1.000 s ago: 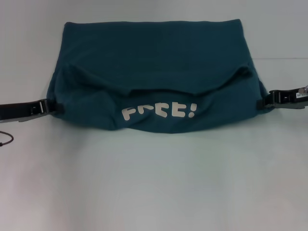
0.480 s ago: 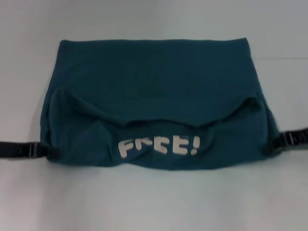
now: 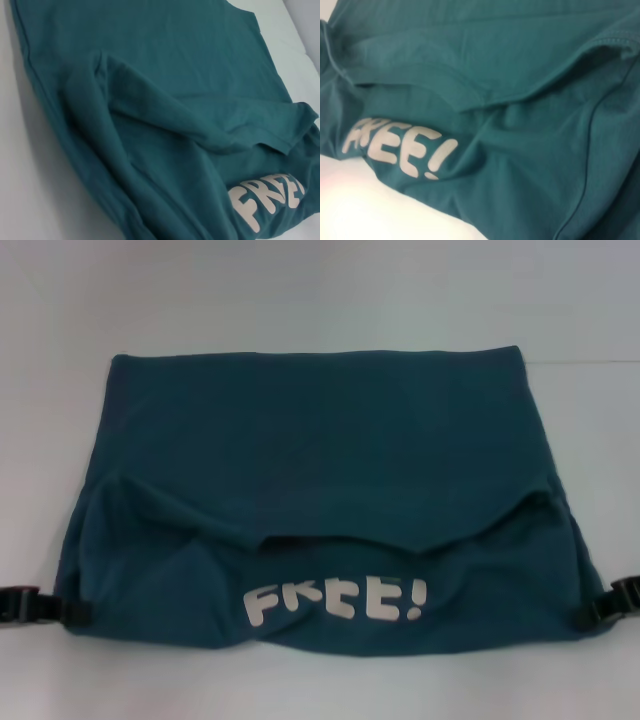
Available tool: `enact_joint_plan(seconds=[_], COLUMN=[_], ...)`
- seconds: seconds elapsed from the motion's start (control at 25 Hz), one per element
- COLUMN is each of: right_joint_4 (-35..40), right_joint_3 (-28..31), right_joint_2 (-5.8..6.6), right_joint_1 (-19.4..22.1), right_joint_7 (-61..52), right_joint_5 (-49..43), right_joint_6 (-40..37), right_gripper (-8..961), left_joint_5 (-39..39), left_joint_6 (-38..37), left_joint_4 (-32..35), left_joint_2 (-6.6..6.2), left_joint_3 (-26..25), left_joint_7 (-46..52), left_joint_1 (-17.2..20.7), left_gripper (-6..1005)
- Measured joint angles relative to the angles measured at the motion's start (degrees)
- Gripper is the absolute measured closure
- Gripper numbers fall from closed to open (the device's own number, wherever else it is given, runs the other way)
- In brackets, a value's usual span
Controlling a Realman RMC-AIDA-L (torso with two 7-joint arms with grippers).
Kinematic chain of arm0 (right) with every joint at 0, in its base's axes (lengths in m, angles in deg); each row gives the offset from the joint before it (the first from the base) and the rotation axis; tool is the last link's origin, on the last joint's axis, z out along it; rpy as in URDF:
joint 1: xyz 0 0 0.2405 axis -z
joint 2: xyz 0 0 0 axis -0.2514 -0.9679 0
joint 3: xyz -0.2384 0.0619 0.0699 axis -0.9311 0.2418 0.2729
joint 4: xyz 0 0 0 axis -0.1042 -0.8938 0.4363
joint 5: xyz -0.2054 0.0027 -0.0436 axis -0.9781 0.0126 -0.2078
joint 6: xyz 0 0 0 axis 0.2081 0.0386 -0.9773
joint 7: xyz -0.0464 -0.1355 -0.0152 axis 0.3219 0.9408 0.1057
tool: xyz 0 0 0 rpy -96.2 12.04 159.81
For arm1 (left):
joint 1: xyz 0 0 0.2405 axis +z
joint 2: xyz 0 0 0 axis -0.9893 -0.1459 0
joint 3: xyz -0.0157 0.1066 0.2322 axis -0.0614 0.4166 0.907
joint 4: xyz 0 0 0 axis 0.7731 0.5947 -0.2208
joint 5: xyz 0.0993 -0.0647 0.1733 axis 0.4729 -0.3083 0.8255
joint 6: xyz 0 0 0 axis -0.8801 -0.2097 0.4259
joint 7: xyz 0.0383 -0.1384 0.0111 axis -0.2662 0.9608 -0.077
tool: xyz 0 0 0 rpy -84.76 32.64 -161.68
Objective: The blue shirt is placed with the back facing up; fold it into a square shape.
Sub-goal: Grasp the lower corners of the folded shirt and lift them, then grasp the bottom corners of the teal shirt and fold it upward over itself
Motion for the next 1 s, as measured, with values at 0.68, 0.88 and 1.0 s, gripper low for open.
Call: enact_joint_plan(seconds=[0.68, 0.88, 1.0], right_joint_4=[-0.6, -0.7, -0.7], right_joint_3=[0.0, 0.0, 0.1], right_joint_2=[0.36, 0.54, 0.56], right_joint_1=[1.9, 2.2, 2.4], right_joint_7=[4.2, 5.0, 5.0], right_joint_5=[-2.7, -3.0, -3.3], right_joint_6=[-3.1, -3.2, -3.3], right_gripper=[917, 918, 918], left_joint_5=[8.0, 8.7, 9.0], left_joint_6=[-5.1, -4.2, -4.0], left_joint_4=[0.6, 0.3, 0.2], left_joint_2=[-0.67, -0.79, -0.79], left_joint_3=[-3.8, -4.3, -4.4], left_joint_7=[-1.2, -1.1, -0.9], left_joint_1=[0.8, 0.7, 0.6], left_gripper=[995, 994, 994])
